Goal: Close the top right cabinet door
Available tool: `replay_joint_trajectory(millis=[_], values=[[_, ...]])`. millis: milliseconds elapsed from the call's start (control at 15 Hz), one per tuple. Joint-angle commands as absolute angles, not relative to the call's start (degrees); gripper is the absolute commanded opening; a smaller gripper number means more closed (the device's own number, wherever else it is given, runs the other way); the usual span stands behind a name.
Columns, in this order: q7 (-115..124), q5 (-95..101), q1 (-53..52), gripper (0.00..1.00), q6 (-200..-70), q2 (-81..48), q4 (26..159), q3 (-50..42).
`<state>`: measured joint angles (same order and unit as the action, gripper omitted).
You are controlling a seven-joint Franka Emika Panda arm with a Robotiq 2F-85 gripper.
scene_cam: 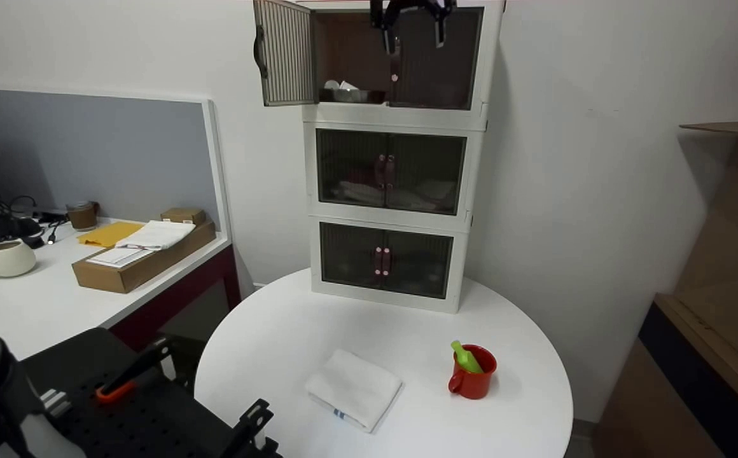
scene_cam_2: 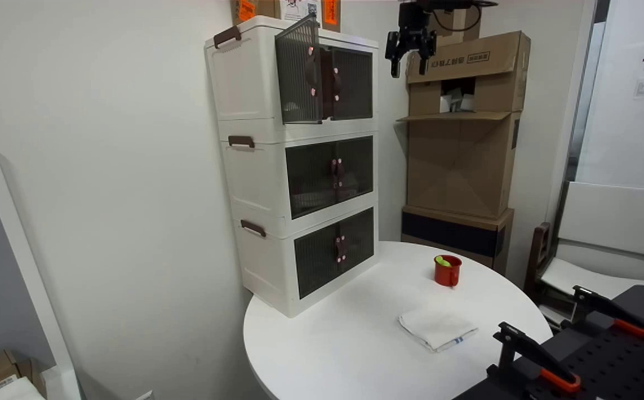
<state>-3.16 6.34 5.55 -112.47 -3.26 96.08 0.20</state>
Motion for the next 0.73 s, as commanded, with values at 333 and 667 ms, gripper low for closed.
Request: replay_joint_trajectory(millis=[333, 667], values=[[11.4, 6.4, 2.4, 1.0, -112.5, 7.3, 115.2, 0.4], [11.7, 6.4, 2.3, 1.0, -112.6, 8.0, 116.3, 0.3]])
